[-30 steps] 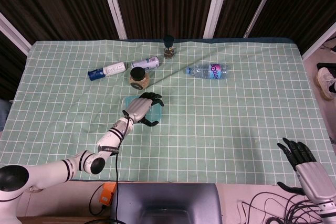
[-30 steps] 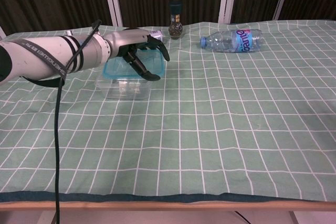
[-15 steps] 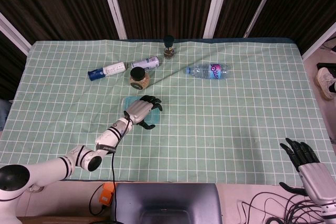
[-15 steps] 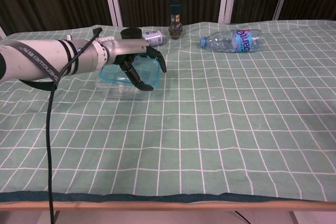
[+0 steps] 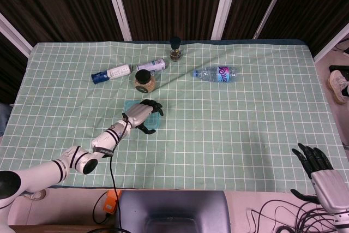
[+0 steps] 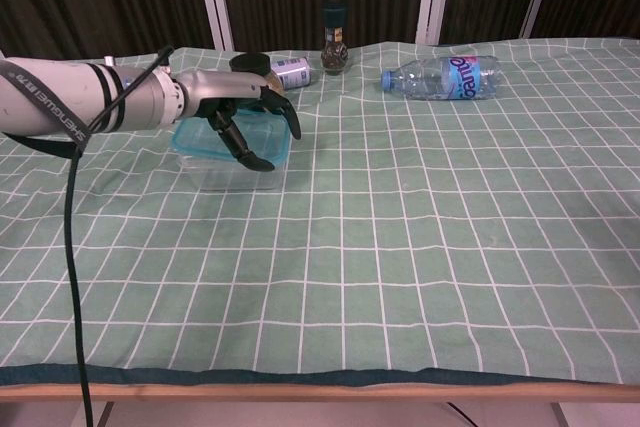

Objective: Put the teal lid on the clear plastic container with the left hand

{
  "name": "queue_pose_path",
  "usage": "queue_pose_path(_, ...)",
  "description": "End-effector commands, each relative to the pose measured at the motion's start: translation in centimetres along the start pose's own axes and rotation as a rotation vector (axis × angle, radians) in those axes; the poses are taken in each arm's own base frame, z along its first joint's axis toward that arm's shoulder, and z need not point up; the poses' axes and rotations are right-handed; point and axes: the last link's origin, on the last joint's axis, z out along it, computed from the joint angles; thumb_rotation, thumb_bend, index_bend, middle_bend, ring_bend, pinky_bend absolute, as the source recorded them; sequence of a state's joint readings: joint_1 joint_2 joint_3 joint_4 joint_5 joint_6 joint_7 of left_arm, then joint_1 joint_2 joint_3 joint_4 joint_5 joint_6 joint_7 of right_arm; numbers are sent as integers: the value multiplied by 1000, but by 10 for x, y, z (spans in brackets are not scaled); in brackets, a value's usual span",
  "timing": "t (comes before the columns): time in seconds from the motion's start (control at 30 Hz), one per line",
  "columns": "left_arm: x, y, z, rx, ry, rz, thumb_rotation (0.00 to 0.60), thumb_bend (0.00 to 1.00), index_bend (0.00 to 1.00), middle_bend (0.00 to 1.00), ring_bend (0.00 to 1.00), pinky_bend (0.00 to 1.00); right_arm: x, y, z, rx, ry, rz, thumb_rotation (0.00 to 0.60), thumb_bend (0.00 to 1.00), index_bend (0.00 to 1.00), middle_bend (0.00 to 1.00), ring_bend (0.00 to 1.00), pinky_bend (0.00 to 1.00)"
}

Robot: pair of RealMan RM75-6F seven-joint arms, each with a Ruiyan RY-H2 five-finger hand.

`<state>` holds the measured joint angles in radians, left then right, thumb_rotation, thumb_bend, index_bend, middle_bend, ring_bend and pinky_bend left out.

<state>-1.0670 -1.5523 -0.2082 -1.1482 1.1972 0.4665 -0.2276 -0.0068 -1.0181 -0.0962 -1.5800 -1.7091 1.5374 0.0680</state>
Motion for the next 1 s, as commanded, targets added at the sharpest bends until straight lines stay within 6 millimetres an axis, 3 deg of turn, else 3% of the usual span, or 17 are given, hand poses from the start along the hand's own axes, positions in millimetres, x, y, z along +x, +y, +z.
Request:
queue_pose_path(0.03, 1, -4, 0, 2, 1, 5, 600, 311, 308, 368, 602, 735, 0, 1, -1, -5, 4, 1, 600, 217, 0, 0, 0, 0)
queue_pose_path(1.0, 5, -11, 2, -4, 11, -2, 600, 308, 310, 369, 601, 734, 2, 3, -3, -18, 21, 5, 600, 217, 0, 0, 0, 0)
